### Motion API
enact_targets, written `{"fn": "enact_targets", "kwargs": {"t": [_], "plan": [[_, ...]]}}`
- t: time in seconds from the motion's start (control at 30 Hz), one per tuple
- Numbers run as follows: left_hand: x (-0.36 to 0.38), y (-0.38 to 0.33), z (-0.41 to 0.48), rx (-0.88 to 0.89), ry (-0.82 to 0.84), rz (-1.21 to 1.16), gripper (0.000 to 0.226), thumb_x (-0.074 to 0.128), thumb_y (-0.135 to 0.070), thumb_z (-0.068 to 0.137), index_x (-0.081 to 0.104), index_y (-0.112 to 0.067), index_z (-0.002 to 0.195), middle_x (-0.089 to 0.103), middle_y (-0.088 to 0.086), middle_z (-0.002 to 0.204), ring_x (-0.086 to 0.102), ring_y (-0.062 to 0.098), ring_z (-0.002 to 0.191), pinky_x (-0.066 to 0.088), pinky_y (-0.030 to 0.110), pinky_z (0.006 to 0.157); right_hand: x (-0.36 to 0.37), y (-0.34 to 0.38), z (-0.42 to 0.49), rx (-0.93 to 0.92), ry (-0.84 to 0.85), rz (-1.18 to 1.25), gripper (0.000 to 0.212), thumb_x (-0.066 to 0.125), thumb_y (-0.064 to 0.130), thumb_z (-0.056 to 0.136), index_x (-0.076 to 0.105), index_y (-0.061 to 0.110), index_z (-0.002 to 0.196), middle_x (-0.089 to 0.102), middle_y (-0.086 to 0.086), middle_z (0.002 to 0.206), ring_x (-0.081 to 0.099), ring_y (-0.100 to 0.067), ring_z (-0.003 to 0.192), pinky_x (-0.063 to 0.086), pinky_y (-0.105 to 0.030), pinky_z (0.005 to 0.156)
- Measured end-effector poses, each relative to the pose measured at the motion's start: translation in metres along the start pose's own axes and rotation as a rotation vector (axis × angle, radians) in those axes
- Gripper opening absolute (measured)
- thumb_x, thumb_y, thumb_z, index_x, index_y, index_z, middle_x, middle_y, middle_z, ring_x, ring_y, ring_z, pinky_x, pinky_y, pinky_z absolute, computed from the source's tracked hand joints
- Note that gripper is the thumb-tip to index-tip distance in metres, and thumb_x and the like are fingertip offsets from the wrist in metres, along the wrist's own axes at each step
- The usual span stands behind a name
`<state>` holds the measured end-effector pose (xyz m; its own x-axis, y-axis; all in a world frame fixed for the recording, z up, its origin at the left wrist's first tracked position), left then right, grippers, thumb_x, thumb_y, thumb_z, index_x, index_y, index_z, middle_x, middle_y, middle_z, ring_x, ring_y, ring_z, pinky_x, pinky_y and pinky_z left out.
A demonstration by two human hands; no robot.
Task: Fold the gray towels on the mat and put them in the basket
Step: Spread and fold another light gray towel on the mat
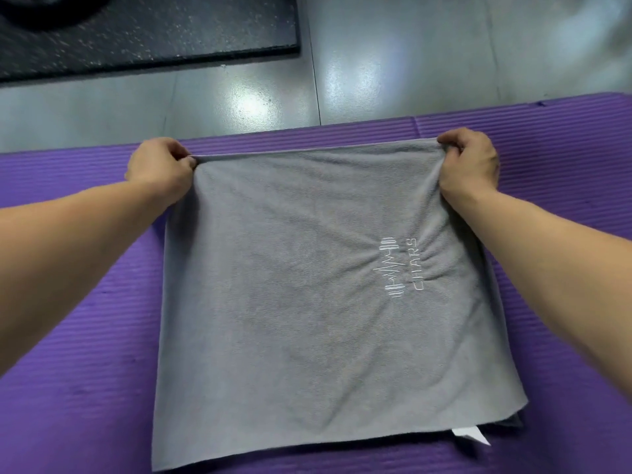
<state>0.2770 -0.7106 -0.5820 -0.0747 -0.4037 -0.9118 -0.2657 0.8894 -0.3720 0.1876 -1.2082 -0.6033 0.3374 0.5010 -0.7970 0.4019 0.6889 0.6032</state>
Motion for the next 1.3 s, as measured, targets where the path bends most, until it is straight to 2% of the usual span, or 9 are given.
{"fn": "enact_targets", "kwargs": {"t": [0.1,0.23,0.33,0.43,0.57,0.67,0.8,1.07,1.3], "plan": [[-0.001,-0.003,-0.007,0.018,-0.017,0.006,0.027,0.060,-0.019,0.094,0.066,-0.022,0.120,0.063,0.011,0.130,0.058,0.036,0.118,0.046,0.042,0.100,0.005,0.000,0.004,0.038,0.060,0.000,0.030,0.050,0.021,0.099,0.072,0.024,0.119,0.065,-0.006,0.128,0.061,-0.028,0.118,0.044,-0.032,0.100],[-0.002,-0.002,-0.037,0.040,0.008,-0.062,0.061,0.051,-0.008,0.093,0.034,-0.015,0.151,0.029,0.016,0.153,0.043,0.041,0.132,0.034,0.047,0.114,0.008,-0.002,0.002,0.094,0.189,0.166,0.043,0.059,0.020,0.095,0.060,0.022,0.138,0.060,-0.002,0.137,0.058,-0.017,0.123,0.040,-0.024,0.110],[-0.002,0.022,-0.084,-0.049,0.007,-0.167,0.071,0.056,-0.012,0.089,0.029,-0.012,0.154,0.031,0.019,0.154,0.037,0.038,0.139,0.030,0.046,0.117,0.004,-0.012,-0.007,0.204,0.252,0.438,0.065,0.072,0.020,0.087,0.047,0.026,0.147,0.059,-0.002,0.128,0.063,-0.015,0.108,0.052,-0.031,0.098],[0.006,0.059,-0.144,-0.149,-0.044,-0.149,0.065,0.062,-0.022,0.087,0.039,-0.011,0.147,0.042,0.026,0.143,0.038,0.043,0.134,0.034,0.053,0.112,-0.016,-0.031,-0.028,0.334,0.177,0.571,0.067,0.077,0.020,0.085,0.046,0.021,0.145,0.061,-0.002,0.109,0.062,-0.016,0.096,0.054,-0.036,0.091],[0.021,0.100,-0.197,-0.192,-0.016,-0.131,0.056,0.071,-0.033,0.085,0.050,-0.007,0.130,0.055,0.027,0.124,0.045,0.041,0.122,0.039,0.049,0.103,-0.050,-0.047,-0.101,0.297,0.130,0.140,0.052,0.076,0.030,0.084,0.059,0.016,0.131,0.065,0.000,0.102,0.063,-0.019,0.099,0.049,-0.031,0.093],[0.018,0.113,-0.216,-0.203,0.028,-0.157,0.051,0.070,-0.041,0.087,0.050,-0.011,0.123,0.063,0.013,0.113,0.058,0.038,0.108,0.048,0.048,0.086,-0.068,-0.067,-0.176,0.365,0.189,0.032,0.047,0.076,0.036,0.082,0.060,0.017,0.123,0.067,-0.003,0.109,0.064,-0.024,0.101,0.051,-0.039,0.091],[0.014,0.117,-0.239,-0.168,0.095,-0.032,0.041,0.061,-0.052,0.092,0.054,-0.013,0.102,0.058,-0.003,0.077,0.057,0.033,0.085,0.041,0.041,0.072,-0.086,-0.087,-0.252,0.513,0.248,-0.051,0.034,0.068,0.045,0.087,0.058,0.016,0.103,0.066,-0.001,0.092,0.063,-0.029,0.093,0.046,-0.039,0.076],[0.015,0.137,-0.267,-0.178,0.134,0.007,0.052,0.047,-0.059,0.097,0.055,-0.014,0.073,0.059,0.003,0.067,0.052,0.032,0.070,0.040,0.040,0.064,-0.087,-0.094,-0.296,0.538,0.221,-0.249,0.035,0.043,0.046,0.102,0.051,0.011,0.100,0.065,-0.019,0.104,0.059,-0.041,0.096,0.048,-0.051,0.083],[0.010,0.146,-0.278,-0.185,0.141,0.023,0.050,0.043,-0.066,0.096,0.051,-0.019,0.079,0.061,0.004,0.074,0.057,0.034,0.076,0.044,0.042,0.067,-0.091,-0.085,-0.308,0.525,0.220,-0.324,0.025,0.044,0.032,0.100,0.046,0.010,0.112,0.060,-0.023,0.115,0.056,-0.044,0.103,0.045,-0.053,0.086]]}}
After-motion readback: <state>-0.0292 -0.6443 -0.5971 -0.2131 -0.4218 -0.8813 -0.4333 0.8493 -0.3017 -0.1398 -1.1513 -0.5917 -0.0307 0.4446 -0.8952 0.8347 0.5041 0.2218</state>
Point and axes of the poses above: each hand's wrist, its own z-axis towards the middle knuckle, its own x-axis out of the palm, y = z × x, the point moved 9 cm from there along z, towards the middle knuckle
